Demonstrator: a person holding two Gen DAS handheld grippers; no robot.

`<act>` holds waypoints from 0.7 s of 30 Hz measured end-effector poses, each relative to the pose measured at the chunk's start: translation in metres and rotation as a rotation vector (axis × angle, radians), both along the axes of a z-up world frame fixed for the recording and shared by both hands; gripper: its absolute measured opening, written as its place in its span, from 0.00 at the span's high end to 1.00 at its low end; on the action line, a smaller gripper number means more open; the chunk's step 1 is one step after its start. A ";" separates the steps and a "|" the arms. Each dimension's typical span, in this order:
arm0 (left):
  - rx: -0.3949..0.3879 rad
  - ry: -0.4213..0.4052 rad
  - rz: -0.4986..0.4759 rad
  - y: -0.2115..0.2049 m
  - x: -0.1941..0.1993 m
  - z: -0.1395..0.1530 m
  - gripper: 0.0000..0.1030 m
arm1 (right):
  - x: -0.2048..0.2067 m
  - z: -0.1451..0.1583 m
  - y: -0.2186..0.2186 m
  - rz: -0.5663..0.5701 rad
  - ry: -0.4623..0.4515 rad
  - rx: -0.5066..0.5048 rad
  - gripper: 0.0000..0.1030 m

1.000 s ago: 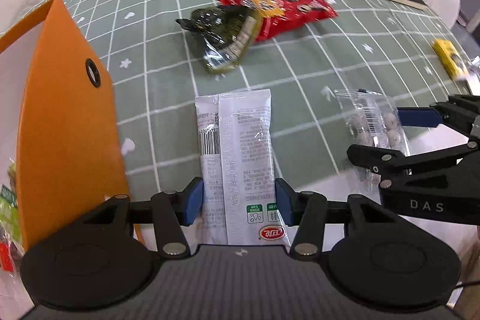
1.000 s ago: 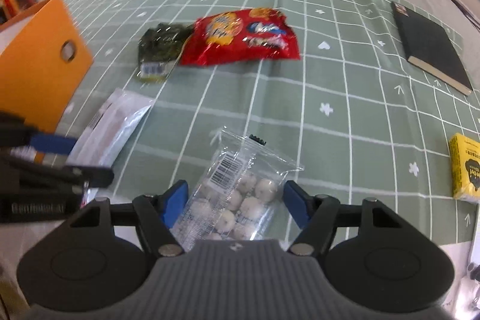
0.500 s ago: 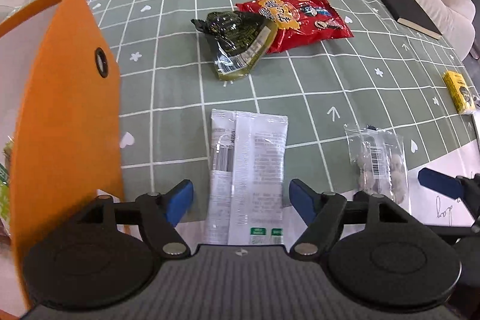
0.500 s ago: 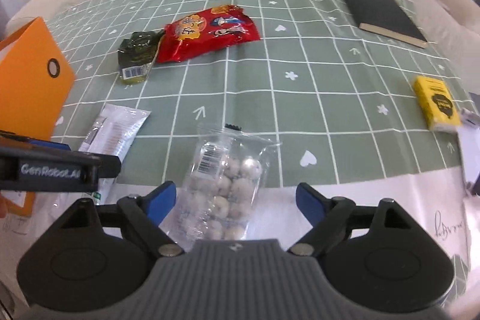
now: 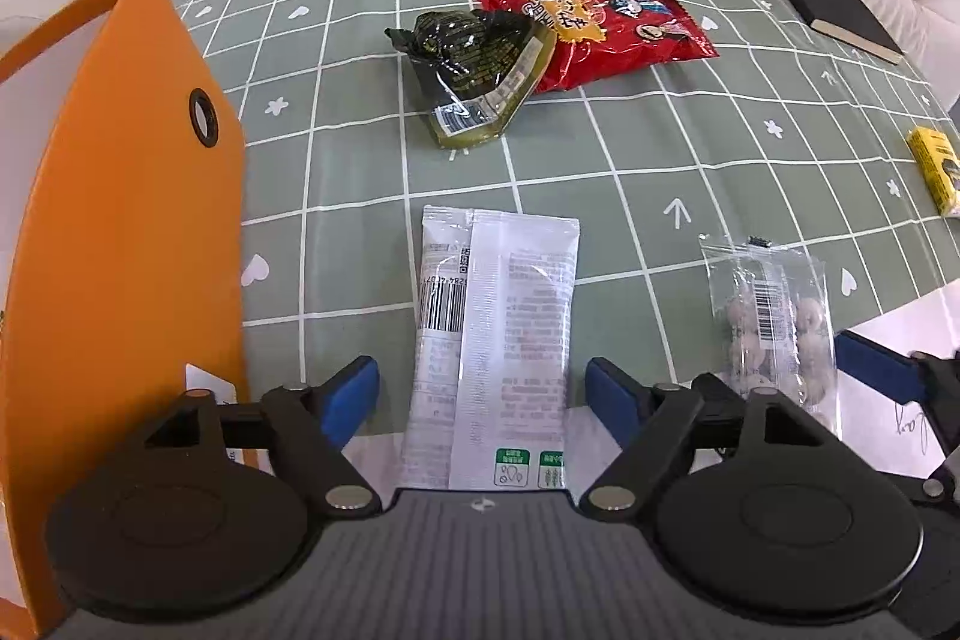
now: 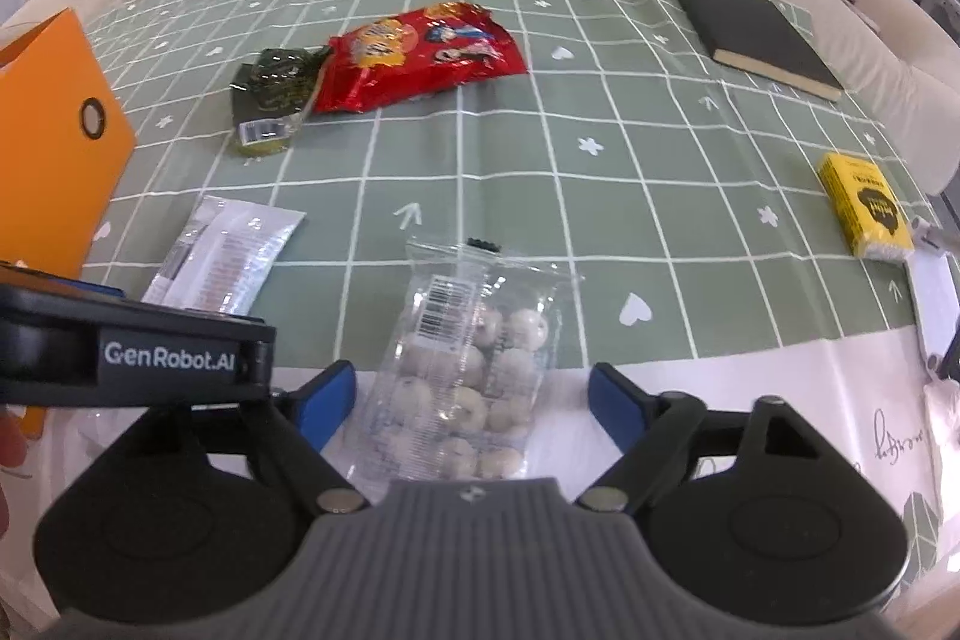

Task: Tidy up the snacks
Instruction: 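Grasp the white wrapped bar with the left gripper while the right grasps the clear ball pack, then carry the white bar and ball pack together over the orange box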

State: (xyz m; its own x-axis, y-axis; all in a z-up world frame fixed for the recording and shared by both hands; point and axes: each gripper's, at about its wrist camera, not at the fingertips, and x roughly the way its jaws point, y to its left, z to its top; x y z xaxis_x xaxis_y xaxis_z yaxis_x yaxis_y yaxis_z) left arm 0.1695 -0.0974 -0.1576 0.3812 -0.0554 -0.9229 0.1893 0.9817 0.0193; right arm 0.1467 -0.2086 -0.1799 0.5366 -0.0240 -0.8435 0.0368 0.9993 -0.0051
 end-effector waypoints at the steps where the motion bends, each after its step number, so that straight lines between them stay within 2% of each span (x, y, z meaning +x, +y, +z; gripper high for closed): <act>1: -0.005 -0.003 -0.010 0.000 -0.001 0.001 0.23 | -0.001 0.001 0.002 0.011 -0.006 -0.002 0.39; 3: -0.012 -0.016 -0.034 -0.002 -0.004 0.003 0.43 | -0.001 0.002 0.004 0.026 -0.007 0.001 0.43; 12: -0.041 -0.034 -0.034 0.003 -0.008 0.010 0.47 | -0.003 0.008 -0.003 0.035 0.008 0.049 0.47; 21: -0.103 -0.134 -0.010 0.010 -0.020 0.055 0.48 | -0.008 0.035 -0.003 0.050 -0.053 0.050 0.47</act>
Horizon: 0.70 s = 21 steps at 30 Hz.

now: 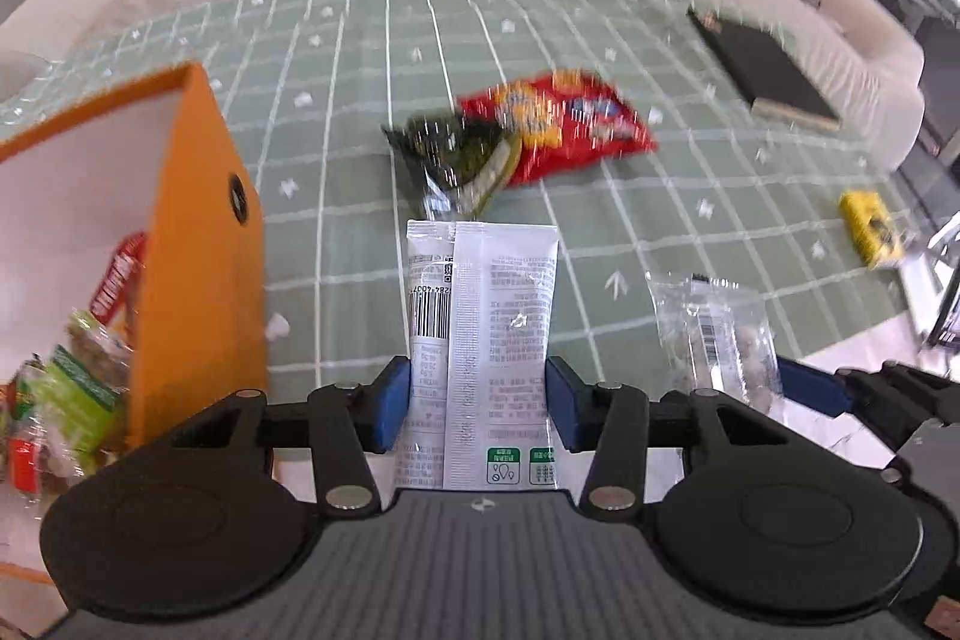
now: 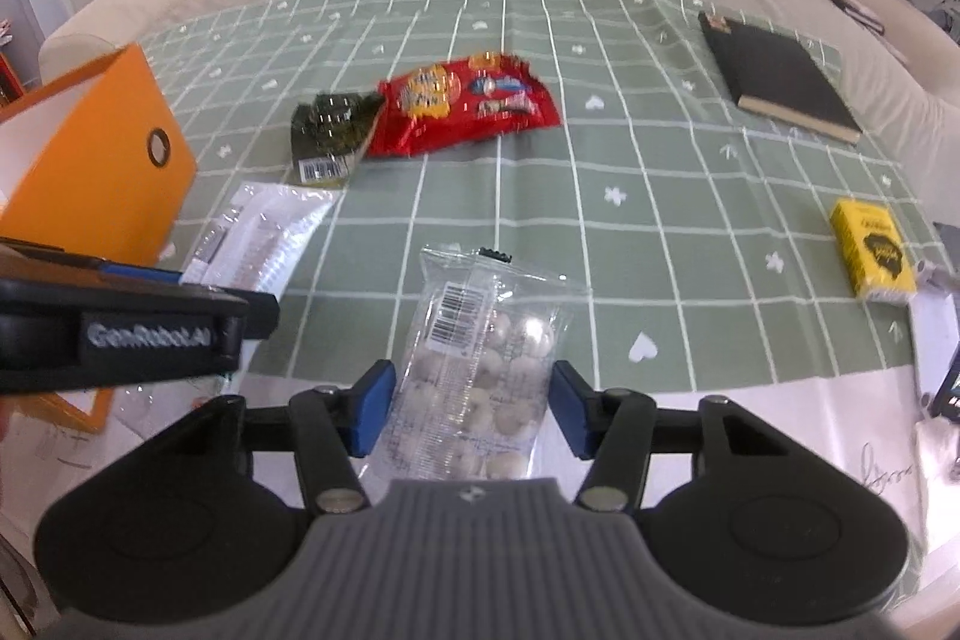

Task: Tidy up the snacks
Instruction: 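Carry the white bar and ball pack together over the orange box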

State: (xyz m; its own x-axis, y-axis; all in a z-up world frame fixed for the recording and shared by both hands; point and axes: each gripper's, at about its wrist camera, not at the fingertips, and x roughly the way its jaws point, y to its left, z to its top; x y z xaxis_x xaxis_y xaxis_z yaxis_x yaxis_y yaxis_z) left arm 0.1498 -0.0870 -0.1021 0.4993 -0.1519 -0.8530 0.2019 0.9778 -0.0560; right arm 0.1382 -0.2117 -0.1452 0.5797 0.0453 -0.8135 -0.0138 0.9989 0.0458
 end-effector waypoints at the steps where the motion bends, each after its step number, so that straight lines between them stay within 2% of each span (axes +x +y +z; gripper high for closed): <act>1: -0.009 -0.011 0.005 0.002 -0.001 0.006 0.48 | -0.001 0.004 0.000 -0.001 -0.009 0.000 0.47; 11: -0.082 -0.114 0.051 0.033 -0.016 0.064 0.48 | -0.010 0.059 0.013 0.049 -0.133 0.032 0.47; 21: -0.098 -0.164 0.128 0.087 -0.026 0.097 0.48 | -0.014 0.110 0.054 0.170 -0.232 0.090 0.47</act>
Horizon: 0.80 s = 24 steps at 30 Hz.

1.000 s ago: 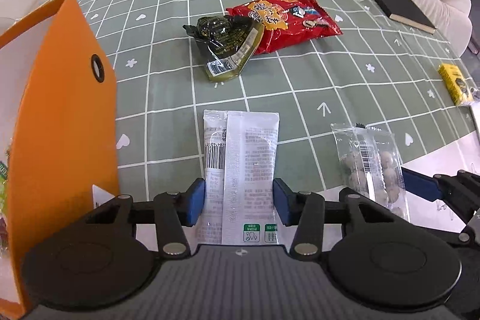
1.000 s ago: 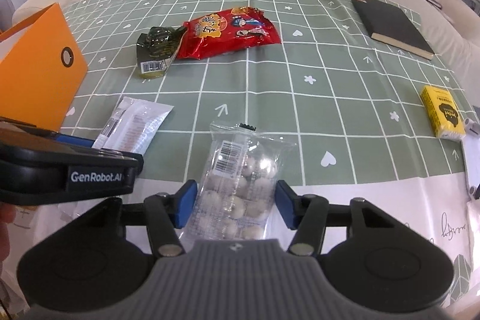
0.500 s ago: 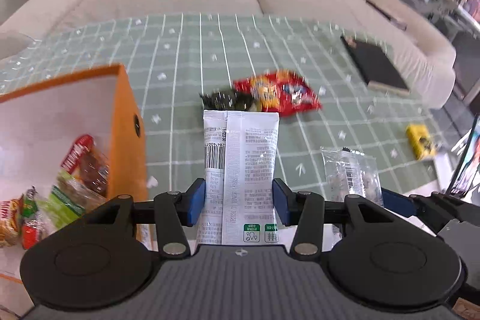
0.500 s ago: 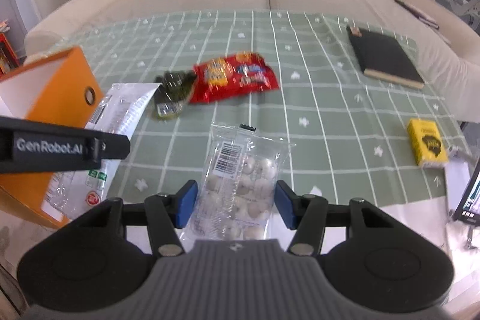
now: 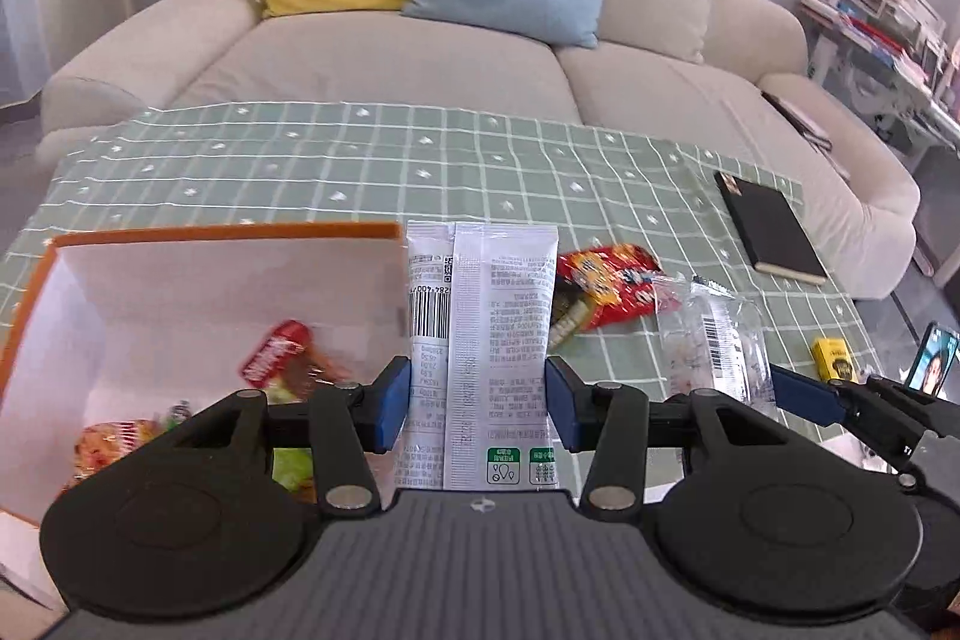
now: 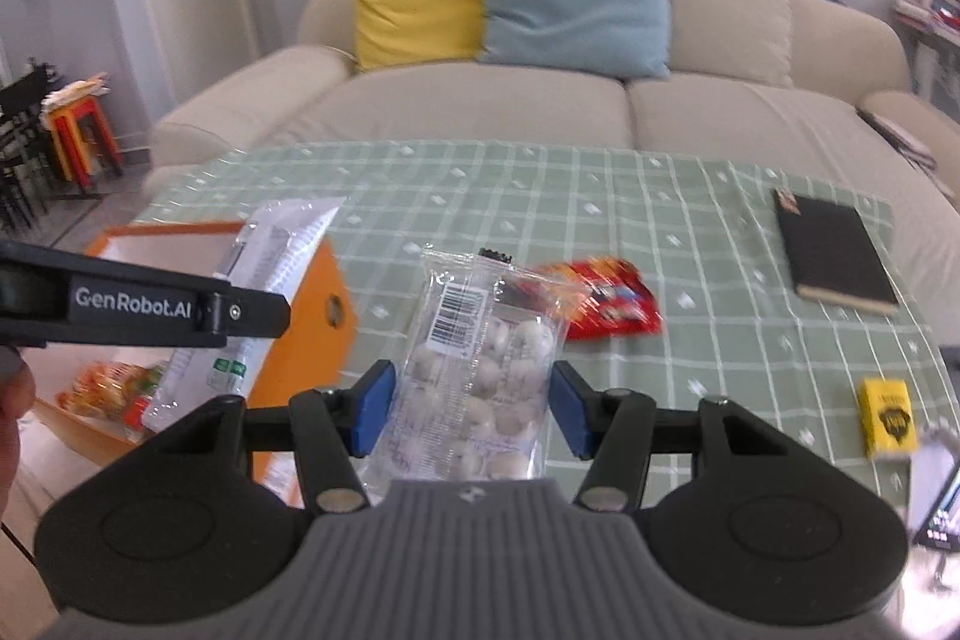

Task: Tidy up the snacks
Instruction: 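Carry the white bar and ball pack together over the orange box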

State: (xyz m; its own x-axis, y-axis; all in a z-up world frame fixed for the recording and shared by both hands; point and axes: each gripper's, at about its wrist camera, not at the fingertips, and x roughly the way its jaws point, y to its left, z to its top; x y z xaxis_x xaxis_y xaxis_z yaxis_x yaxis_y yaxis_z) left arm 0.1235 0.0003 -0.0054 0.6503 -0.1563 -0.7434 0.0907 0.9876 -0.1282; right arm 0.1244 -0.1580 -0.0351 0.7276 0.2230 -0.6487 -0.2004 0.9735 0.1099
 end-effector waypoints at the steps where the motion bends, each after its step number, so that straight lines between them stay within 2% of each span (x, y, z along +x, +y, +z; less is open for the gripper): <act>1: -0.001 -0.004 0.008 0.007 -0.001 0.003 0.48 | 0.000 0.004 0.005 0.012 -0.003 0.008 0.47; 6: 0.006 -0.025 0.039 0.043 -0.005 0.018 0.48 | 0.005 0.017 0.026 0.077 -0.006 0.052 0.47; 13: 0.059 -0.035 0.151 0.112 -0.010 0.034 0.48 | 0.018 0.027 0.074 0.219 -0.002 0.098 0.47; 17: 0.068 -0.003 0.194 0.142 -0.005 0.027 0.48 | 0.025 0.026 0.109 0.305 0.008 0.099 0.47; 24: 0.087 0.065 0.184 0.155 0.016 -0.001 0.48 | 0.053 0.009 0.158 0.383 0.056 0.042 0.47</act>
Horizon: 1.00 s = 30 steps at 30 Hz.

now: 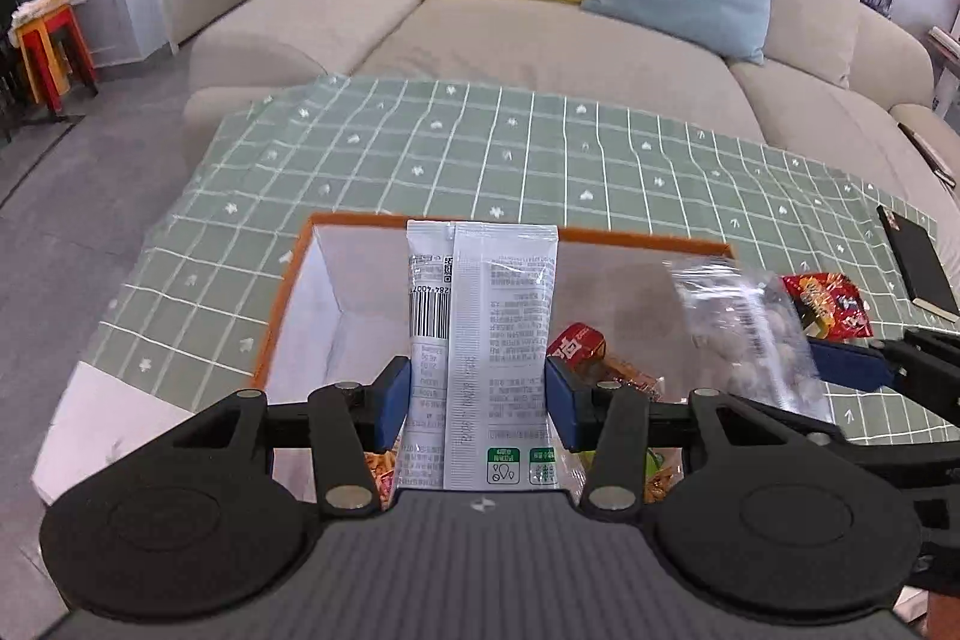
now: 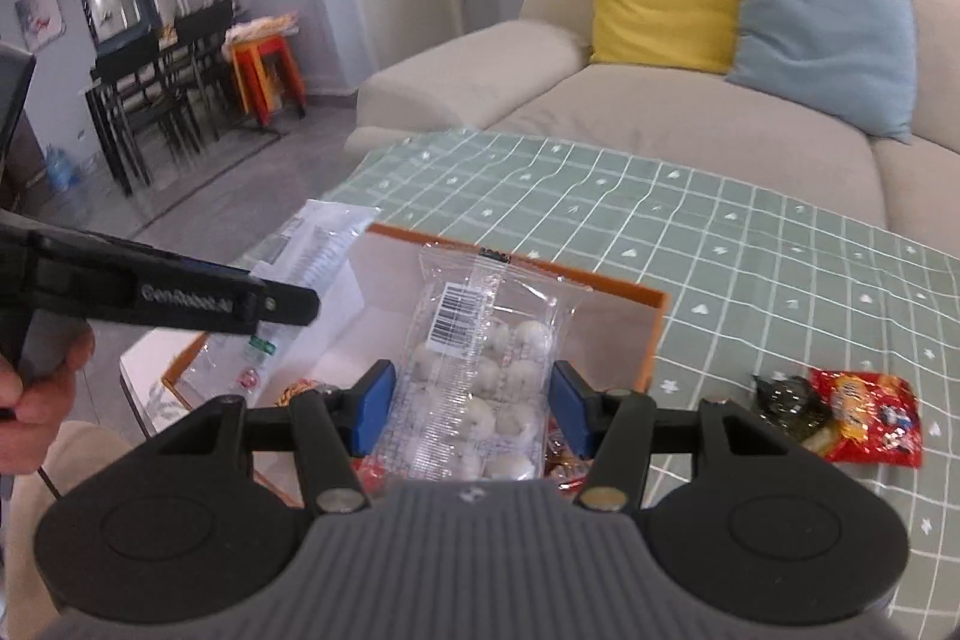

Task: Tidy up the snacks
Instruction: 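Carry the white bar and ball pack together over the orange box, then open both grippers to drop the white bar and ball pack into the box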

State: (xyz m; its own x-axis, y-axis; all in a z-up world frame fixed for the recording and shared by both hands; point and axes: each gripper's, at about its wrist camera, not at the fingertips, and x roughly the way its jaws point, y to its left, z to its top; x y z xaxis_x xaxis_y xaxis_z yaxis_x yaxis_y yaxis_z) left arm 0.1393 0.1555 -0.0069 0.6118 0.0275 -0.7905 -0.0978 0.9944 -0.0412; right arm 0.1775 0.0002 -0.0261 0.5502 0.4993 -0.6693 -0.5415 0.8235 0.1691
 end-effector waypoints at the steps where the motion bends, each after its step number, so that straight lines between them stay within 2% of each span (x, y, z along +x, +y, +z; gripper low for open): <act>1: -0.005 0.011 -0.004 0.002 0.003 -0.004 0.48 | 0.006 -0.005 0.006 0.008 0.004 -0.019 0.47; 8: 0.025 0.117 -0.008 0.003 0.038 -0.039 0.48 | 0.036 -0.033 0.036 0.063 -0.005 -0.169 0.47; 13: 0.074 0.169 -0.005 0.003 0.052 -0.057 0.48 | 0.051 -0.048 0.047 0.082 -0.005 -0.238 0.47; 23: 0.108 0.230 -0.005 0.005 0.069 -0.084 0.48 | 0.066 -0.076 0.064 0.114 -0.021 -0.350 0.47; 30: 0.132 0.257 -0.004 0.004 0.073 -0.096 0.48 | 0.072 -0.089 0.066 0.118 -0.005 -0.387 0.46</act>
State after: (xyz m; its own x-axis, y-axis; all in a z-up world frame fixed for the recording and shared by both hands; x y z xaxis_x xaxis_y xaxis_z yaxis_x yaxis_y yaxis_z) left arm 0.2125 0.1597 -0.1030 0.3925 0.1379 -0.9094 -0.0840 0.9899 0.1138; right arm 0.2497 0.0666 -0.1154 0.5077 0.2707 -0.8179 -0.6364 0.7577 -0.1442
